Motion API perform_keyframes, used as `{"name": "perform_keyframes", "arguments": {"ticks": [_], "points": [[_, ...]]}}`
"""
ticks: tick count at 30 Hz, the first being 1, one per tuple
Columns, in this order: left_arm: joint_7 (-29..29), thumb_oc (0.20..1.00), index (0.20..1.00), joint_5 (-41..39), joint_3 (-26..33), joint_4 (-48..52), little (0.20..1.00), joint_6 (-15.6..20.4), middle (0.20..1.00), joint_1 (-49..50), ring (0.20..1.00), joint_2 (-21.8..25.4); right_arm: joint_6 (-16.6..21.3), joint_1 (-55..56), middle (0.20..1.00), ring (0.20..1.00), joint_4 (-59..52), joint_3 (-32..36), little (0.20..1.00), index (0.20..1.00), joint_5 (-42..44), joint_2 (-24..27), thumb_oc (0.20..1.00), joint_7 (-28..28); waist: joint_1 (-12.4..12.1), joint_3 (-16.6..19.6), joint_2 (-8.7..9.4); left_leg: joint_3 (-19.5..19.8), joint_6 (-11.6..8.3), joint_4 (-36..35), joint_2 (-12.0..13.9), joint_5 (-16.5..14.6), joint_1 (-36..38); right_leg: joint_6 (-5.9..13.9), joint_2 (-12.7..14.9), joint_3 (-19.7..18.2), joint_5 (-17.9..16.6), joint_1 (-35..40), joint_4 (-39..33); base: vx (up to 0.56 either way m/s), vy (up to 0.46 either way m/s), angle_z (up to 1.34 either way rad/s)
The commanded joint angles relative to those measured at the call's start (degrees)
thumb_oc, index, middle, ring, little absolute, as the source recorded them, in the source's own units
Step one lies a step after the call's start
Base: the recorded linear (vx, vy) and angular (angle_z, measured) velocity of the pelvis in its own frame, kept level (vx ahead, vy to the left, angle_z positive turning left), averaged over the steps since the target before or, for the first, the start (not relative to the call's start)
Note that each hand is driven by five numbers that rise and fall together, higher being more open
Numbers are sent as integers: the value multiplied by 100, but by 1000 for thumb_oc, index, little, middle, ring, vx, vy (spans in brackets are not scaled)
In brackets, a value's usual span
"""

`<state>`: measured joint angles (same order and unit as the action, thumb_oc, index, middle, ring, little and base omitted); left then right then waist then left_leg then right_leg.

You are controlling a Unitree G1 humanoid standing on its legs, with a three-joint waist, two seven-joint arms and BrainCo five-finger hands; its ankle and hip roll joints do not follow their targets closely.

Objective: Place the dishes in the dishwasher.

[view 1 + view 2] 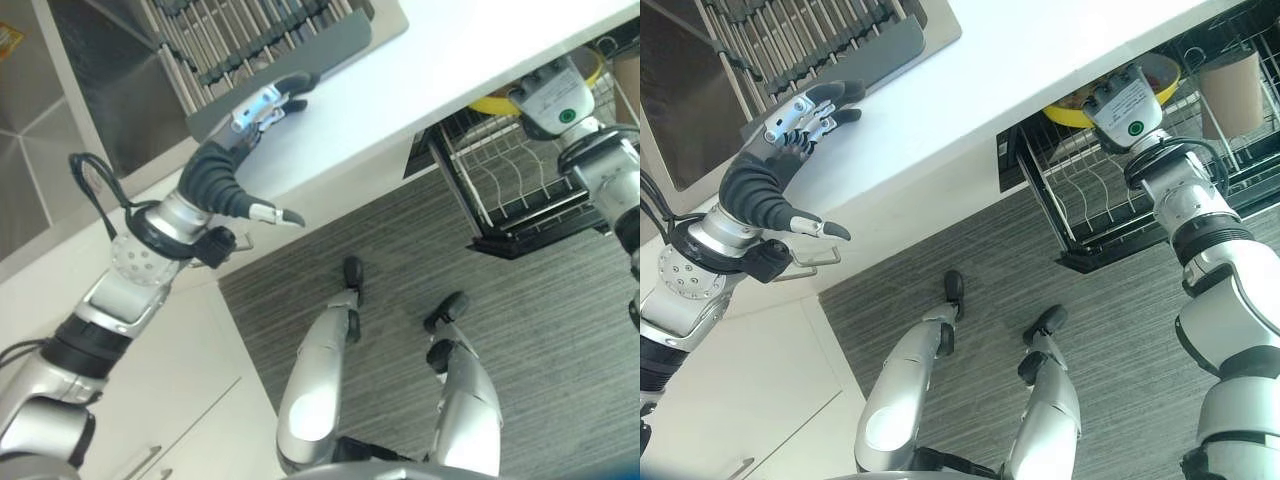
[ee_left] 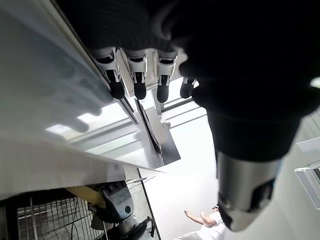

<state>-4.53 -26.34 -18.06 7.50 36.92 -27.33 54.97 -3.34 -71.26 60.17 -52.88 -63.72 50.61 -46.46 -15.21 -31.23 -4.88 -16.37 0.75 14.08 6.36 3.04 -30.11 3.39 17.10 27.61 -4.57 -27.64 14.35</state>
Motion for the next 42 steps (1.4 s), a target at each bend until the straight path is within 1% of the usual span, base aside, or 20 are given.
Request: {"name": "perform_keyframes", "arguments": {"ticks": [1, 2, 7, 8, 9, 10, 11, 14, 15, 16, 19, 22, 24, 31, 33, 35, 37, 38, 40, 42], "points": [[130, 1000, 1000, -241, -144, 275, 1000, 222, 1000, -175, 1000, -52, -18, -863, 200, 200, -21, 39, 200, 200, 632, 320, 200, 121, -78, 144, -188, 616, -334, -175, -37, -99, -142, 810, 456, -238, 121, -248, 588, 0, 0, 0], [138, 1000, 1000, -160, -144, 262, 1000, 237, 1000, -174, 1000, -123, 152, -754, 200, 200, 3, 36, 200, 200, 848, 284, 200, 398, -79, 144, -189, 624, -327, -196, -44, -100, -149, 805, 461, -236, 122, -255, 574, 0, 0, 0], [196, 1000, 1000, -72, -190, 220, 1000, 194, 1000, -298, 1000, -176, 328, -672, 200, 200, 300, 38, 200, 200, 1272, 231, 200, 609, -81, 144, -220, 631, -321, -240, -42, -67, -198, 817, 499, -231, 91, -319, 564, 0, 0, 0], [211, 1000, 1000, -72, -210, 197, 1000, 194, 1000, -325, 1000, -165, 418, -693, 200, 200, 372, 39, 200, 200, 1333, 207, 200, 784, -82, 144, -239, 622, -332, -263, -32, -46, -213, 823, 514, -229, 81, -343, 570, -30, 56, 0], [182, 1000, 1000, -111, -207, 160, 1000, 189, 1000, -366, 1000, -185, 645, -685, 200, 200, 448, 47, 200, 200, 1697, 191, 200, 948, -86, 144, -290, 584, -360, -371, -26, 31, -220, 836, 540, -226, 71, -384, 562, -28, 70, 0], [171, 1000, 1000, -119, -203, 161, 1000, 181, 1000, -376, 1000, -200, 659, -685, 482, 482, 449, 48, 482, 482, 1773, 175, 482, 1015, -85, 144, -307, 571, -365, -401, -26, 50, -221, 838, 550, -231, 71, -394, 562, -26, 115, 0], [174, 1000, 1000, -117, -217, 172, 1000, 171, 1000, -407, 1000, -250, 902, -635, 1000, 1000, 474, 163, 1000, 1000, 2225, 108, 1000, 1227, -81, 144, -366, 546, -386, -456, -42, 82, -217, 835, 584, -246, 65, -427, 571, -10, 73, 1], [163, 1000, 1000, -122, -201, 178, 1000, 127, 1000, -447, 1000, -306, 1142, -598, 1000, 1000, 487, 239, 1000, 1000, 2151, 55, 1000, 1395, -87, 144, -389, 535, -398, -500, -55, 102, -219, 836, 599, -249, 63, -440, 554, -4, 35, 2], [155, 1000, 1000, -122, -199, 170, 1000, 118, 1000, -460, 1000, -323, 1155, -593, 1000, 1000, 493, 249, 1000, 1000, 2144, 41, 1000, 1469, -89, 144, -392, 534, -400, -513, -58, 109, -218, 837, 601, -248, 62, -441, 549, 3, 35, 1], [96, 1000, 1000, -129, -161, 173, 1000, 62, 1000, -469, 1000, -378, 1153, -547, 1000, 1000, 496, 256, 1000, 1000, 2252, -15, 1000, 1775, -99, 144, -398, 532, -403, -537, -62, 125, -217, 836, 608, -245, 60, -445, 557, 0, 0, 0], [24, 1000, 1000, -109, -137, 169, 1000, 54, 1000, -451, 1000, -428, 1242, -480, 1000, 1000, 487, 269, 1000, 1000, 2442, -98, 1000, 1862, -115, 144, -388, 546, -406, -551, -56, 142, -230, 840, 611, -229, 54, -449, 566, 0, 0, 0], [-89, 1000, 1000, -119, -49, 214, 1000, -2, 1000, -411, 1000, -486, 1313, -448, 1000, 1000, 463, 366, 1000, 1000, 2715, -207, 1000, 2245, -140, 144, -372, 559, -416, -598, -54, 163, -195, 837, 611, -201, 45, -413, 560, 0, 0, 0], [-118, 1000, 1000, -116, -24, 229, 1000, -7, 1000, -386, 1000, -496, 1312, -442, 1000, 1000, 436, 382, 1000, 1000, 2825, -231, 1000, 2349, -150, 144, -370, 562, -418, -606, -54, 172, -188, 837, 611, -192, 41, -403, 562, 0, 0, 0], [-191, 1000, 1000, -26, 55, 284, 1000, -82, 1000, -281, 1000, -577, 1247, -321, 1000, 1000, 287, 611, 1000, 1000, 3145, -369, 1000, 2054, -164, 144, -348, 566, -422, -589, -31, 185, -160, 830, 606, -152, 49, -340, 607, 0, 0, 0], [-102, 1000, 1000, 11, 76, 331, 1000, -129, 1000, -236, 1000, -570, 934, -244, 1000, 1000, 131, 724, 1000, 1000, 3426, -372, 1000, 1925, -134, 144, -324, 543, -426, -584, -10, 178, -107, 817, 579, -161, 62, -276, 582, 0, 0, 0], [-3, 1000, 1000, 78, 114, 388, 1000, -206, 1000, -145, 1000, -581, 501, -41, 1000, 1000, -63, 1069, 1000, 1000, 4127, -423, 1000, 1950, -75, 144, -296, 499, -426, -559, 20, 140, -22, 801, 546, -184, 100, -217, 602, 0, 0, 0], [30, 1000, 1000, 212, 267, 521, 1000, -278, 1000, 101, 1000, -640, -114, 432, 1000, 1000, -385, 1626, 1000, 1000, 4719, -441, 1000, 1930, 5, 144, -247, 438, -421, -530, 46, 82, 142, 785, 511, -204, 154, -83, 618, -24, -2, 1], [66, 1000, 1000, 334, 442, 642, 1000, -297, 1000, 324, 1000, -669, -379, 935, 1000, 1000, -744, 2179, 1000, 1000, 5213, -459, 1000, 1875, 91, 144, -187, 368, -396, -517, 80, 28, 300, 763, 472, -232, 204, 43, 653, -48, -30, 2], [134, 1000, 1000, 488, 654, 804, 1000, -385, 1000, 597, 1000, -743, -716, 1569, 1000, 1000, -1346, 2824, 1000, 1000, 5246, -575, 1000, 1946, 199, 144, -76, 280, -368, -493, 94, -71, 636, 761, 416, -266, 288, 321, 671, -44, -47, -2], [192, 1000, 1000, 721, 787, 876, 1000, -523, 1000, 749, 1000, -915, -996, 2036, 1000, 1000, -1916, 3082, 1000, 1000, 4862, -787, 1000, 2106, 295, 144, 14, 174, -359, -522, 101, -125, 1031, 758, 338, -296, 352, 680, 599, -29, -31, -12]]}}
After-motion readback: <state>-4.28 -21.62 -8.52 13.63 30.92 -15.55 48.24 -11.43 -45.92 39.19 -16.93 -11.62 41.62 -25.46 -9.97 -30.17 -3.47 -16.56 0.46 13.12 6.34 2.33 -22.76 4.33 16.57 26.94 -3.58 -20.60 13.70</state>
